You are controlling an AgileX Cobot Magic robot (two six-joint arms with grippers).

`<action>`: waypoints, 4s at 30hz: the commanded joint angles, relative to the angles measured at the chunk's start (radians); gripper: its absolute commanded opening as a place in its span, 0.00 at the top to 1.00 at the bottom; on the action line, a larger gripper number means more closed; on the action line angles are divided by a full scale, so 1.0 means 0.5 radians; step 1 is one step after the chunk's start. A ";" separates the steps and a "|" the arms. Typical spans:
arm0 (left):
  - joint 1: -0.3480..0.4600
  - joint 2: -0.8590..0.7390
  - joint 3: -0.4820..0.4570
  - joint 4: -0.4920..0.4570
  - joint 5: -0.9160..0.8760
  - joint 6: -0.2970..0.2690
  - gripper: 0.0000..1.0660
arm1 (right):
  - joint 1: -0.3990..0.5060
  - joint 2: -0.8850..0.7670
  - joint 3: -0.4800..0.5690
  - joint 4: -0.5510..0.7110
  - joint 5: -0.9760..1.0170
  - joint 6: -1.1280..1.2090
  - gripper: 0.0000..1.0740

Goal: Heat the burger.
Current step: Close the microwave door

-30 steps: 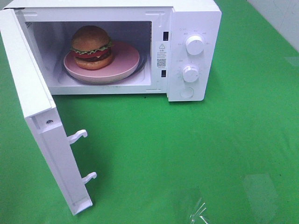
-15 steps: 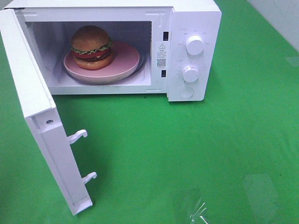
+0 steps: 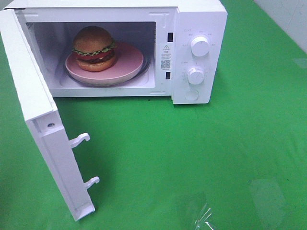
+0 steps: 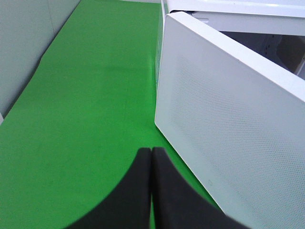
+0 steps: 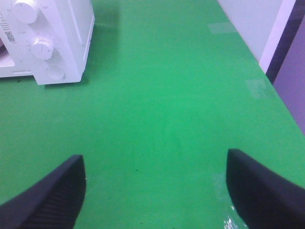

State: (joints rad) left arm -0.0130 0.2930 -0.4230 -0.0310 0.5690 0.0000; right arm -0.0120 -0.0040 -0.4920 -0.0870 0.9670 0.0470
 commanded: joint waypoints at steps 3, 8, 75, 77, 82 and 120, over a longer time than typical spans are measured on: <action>-0.008 0.124 0.012 -0.002 -0.164 -0.014 1.00 | 0.004 -0.054 0.004 -0.002 -0.016 -0.024 0.30; -0.008 0.254 0.012 -0.002 -0.318 -0.014 1.00 | 0.004 -0.054 0.004 -0.002 -0.016 -0.024 0.30; -0.008 1.564 0.402 1.024 -2.310 -0.786 1.00 | 0.004 -0.054 0.004 -0.002 -0.016 -0.024 0.30; -0.008 1.604 0.402 1.086 -2.354 -0.824 1.00 | 0.004 -0.054 0.004 -0.002 -0.016 -0.024 0.30; -0.008 1.730 0.366 1.228 -2.472 -0.892 1.00 | 0.004 -0.054 0.004 -0.002 -0.016 -0.024 0.30; -0.314 2.458 -0.040 1.186 -2.738 -0.900 1.00 | 0.004 -0.054 0.004 -0.002 -0.016 -0.024 0.30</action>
State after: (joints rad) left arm -0.1640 1.5220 -0.4330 0.5700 -0.7710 -0.4460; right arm -0.0120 -0.0040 -0.4920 -0.0870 0.9670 0.0470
